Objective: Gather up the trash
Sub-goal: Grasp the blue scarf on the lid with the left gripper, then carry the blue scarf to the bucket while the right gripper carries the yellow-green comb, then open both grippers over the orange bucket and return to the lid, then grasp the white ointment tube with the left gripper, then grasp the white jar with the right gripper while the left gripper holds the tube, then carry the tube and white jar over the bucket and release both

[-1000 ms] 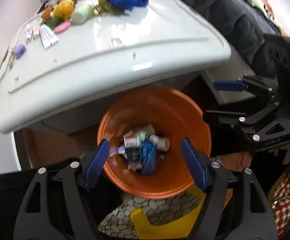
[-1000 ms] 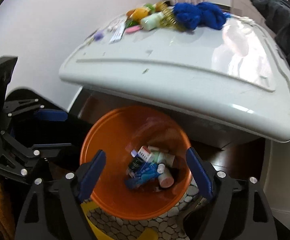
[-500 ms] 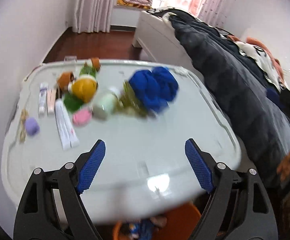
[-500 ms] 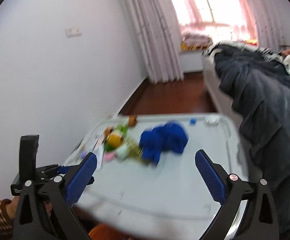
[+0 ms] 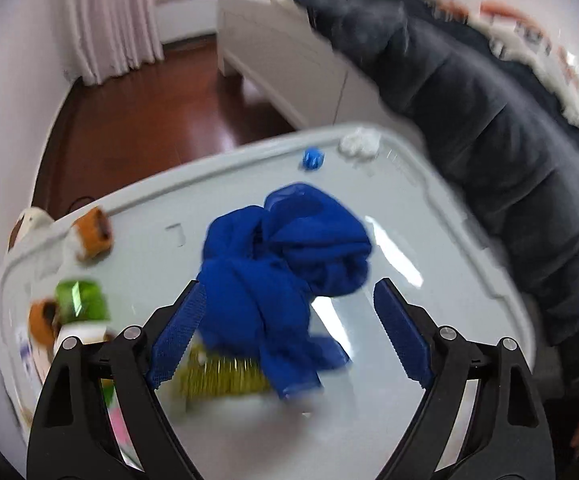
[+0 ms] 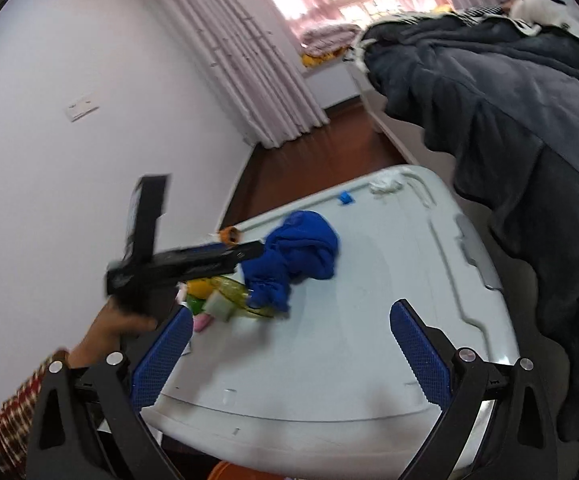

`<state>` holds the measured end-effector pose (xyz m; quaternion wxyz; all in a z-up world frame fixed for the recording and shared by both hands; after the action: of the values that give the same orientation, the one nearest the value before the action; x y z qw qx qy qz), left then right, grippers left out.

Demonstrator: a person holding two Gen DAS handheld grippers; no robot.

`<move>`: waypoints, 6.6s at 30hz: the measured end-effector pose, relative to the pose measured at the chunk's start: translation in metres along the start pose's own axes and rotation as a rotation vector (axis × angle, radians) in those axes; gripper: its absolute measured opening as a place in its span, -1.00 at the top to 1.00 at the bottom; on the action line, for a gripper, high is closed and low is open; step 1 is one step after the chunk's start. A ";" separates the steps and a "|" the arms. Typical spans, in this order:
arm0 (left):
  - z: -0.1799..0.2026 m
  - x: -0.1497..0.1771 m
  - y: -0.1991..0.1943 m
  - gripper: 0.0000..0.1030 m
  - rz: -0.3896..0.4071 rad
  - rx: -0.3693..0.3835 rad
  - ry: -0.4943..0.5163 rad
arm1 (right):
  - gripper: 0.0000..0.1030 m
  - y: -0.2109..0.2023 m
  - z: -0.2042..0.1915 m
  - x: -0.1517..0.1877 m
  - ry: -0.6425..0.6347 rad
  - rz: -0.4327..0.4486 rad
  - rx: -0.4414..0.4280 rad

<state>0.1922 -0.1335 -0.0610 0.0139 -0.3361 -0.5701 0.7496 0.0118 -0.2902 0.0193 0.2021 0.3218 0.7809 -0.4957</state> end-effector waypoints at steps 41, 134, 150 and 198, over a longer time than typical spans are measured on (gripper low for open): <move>-0.096 0.151 -0.145 0.37 0.293 -0.100 -0.349 | 0.26 0.266 -0.133 0.041 -0.822 -0.287 0.053; -0.118 0.174 -0.110 0.76 0.219 -0.268 -0.418 | -0.89 0.228 -0.178 0.033 -0.459 -0.168 0.170; -0.149 0.207 -0.092 0.10 0.121 -0.223 -0.478 | -0.89 0.249 -0.197 0.043 -0.504 -0.181 0.147; -0.108 0.182 -0.122 0.52 0.233 -0.072 -0.390 | 0.08 0.221 -0.185 0.049 -0.510 -0.262 0.074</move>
<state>0.0633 0.0745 -0.0578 -0.1954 -0.2488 -0.5454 0.7762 0.1329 -0.0415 -0.0752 0.3142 0.0903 0.7213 -0.6106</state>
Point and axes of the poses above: each gripper's, at about its wrist camera, not at the fingertips, and y roughly the way its jaws point, z to its right, x to its underside, the point moved 3 cm from there along y, roughly the way its jaws point, and after that the axes turned 3 degrees about x, right-handed, at the moved point
